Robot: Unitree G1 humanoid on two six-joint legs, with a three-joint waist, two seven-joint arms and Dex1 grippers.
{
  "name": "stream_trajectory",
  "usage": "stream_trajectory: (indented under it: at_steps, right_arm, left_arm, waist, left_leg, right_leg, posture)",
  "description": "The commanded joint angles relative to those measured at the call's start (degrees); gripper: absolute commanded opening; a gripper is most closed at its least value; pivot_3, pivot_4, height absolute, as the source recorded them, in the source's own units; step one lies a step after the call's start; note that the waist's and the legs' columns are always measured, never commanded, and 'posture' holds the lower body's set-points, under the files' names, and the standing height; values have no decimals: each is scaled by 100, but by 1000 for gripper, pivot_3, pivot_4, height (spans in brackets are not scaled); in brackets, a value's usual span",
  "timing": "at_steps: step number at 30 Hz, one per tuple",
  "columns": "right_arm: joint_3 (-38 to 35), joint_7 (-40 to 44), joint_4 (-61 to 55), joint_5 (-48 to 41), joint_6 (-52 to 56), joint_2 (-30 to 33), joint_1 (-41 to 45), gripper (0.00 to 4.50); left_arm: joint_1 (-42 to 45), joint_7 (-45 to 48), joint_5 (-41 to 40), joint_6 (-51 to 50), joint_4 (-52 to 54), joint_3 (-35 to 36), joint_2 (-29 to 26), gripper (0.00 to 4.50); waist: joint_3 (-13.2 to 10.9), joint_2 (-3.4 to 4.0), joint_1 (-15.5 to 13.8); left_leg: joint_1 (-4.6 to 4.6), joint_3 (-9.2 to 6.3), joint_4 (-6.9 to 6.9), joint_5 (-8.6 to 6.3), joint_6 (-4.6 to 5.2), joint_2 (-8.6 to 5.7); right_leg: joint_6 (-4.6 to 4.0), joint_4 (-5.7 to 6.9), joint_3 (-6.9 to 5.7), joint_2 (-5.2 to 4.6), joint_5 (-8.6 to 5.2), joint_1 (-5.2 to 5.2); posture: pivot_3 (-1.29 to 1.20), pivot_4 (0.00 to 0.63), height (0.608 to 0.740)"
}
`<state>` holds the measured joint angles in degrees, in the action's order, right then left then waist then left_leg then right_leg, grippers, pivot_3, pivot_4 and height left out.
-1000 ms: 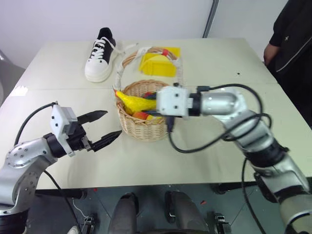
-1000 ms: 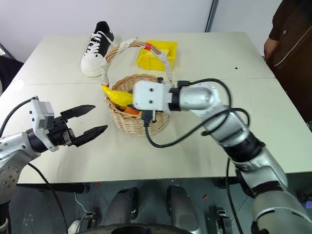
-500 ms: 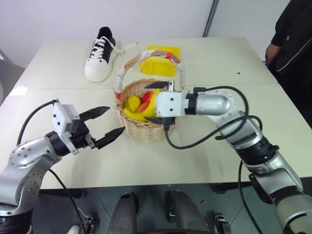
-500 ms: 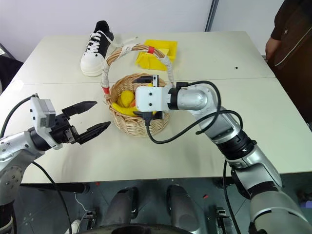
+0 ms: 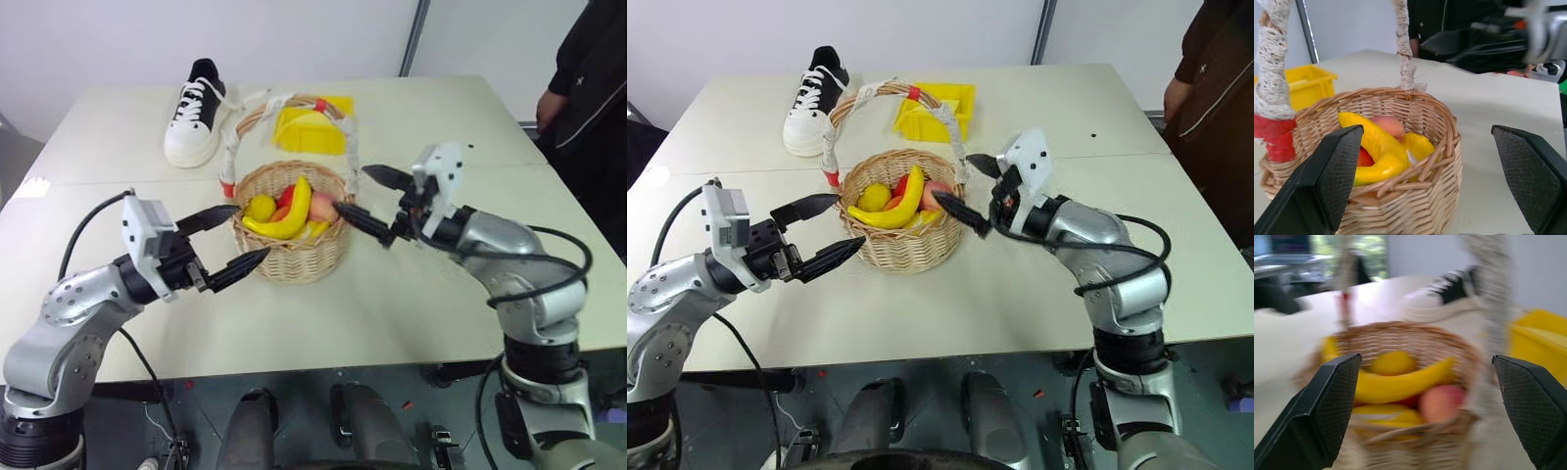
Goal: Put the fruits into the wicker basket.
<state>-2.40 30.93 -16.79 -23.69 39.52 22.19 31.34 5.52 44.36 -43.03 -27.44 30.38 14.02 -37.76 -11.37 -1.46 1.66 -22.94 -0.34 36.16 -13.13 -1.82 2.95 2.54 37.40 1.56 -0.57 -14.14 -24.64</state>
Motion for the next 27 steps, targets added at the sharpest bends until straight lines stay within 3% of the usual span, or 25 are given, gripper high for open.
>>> stream_trajectory:
  at_steps: [1,3,6,13,19,27]
  right_arm:
    - [72,-293,628,311,-527,-250,327,4451]
    - [60,-311,889,307,-644,-382,486,4451]
    - [-21,-322,1059,230,-679,-484,602,3661]
    - [-461,-298,528,-371,-389,-439,515,54]
    - [-1450,-598,371,-358,-769,107,79,54]
    - [-2173,-2042,1728,797,-1541,764,101,54]
  left_arm:
    - [112,-64,-67,18,164,-11,17,4500]
    - [82,-85,-72,19,208,-11,20,4500]
    - [26,-118,-85,16,277,10,20,4500]
    - [-35,-182,-85,10,350,2,49,4500]
    - [70,-119,-22,33,216,-116,62,4500]
    - [394,-70,121,86,-52,-406,197,4500]
  waist:
    - [0,0,3]
    - [0,0,6]
    - [0,0,10]
    - [-1,1,-8]
    - [-1,1,-104]
    - [0,2,-50]
  left_leg:
    - [-3,0,0,0,0,0]
    - [-12,-1,-1,0,0,-1]
    - [-27,-2,0,0,0,-1]
    - [-32,-3,2,0,0,-1]
    - [-33,-3,1,0,0,-2]
    - [-32,1,4,0,0,-8]
  right_leg:
    - [4,-1,0,0,-2,0]
    - [24,-2,0,0,3,-5]
    - [33,-2,0,-1,4,-17]
    - [31,-2,-1,-2,4,-20]
    - [31,-6,-1,-3,3,-19]
    - [19,-7,3,-5,-3,-18]
  posture:
    - [0,150,740]
    - [0,150,740]
    - [0,150,740]
    - [0,150,740]
    - [0,150,740]
    - [0,150,740]
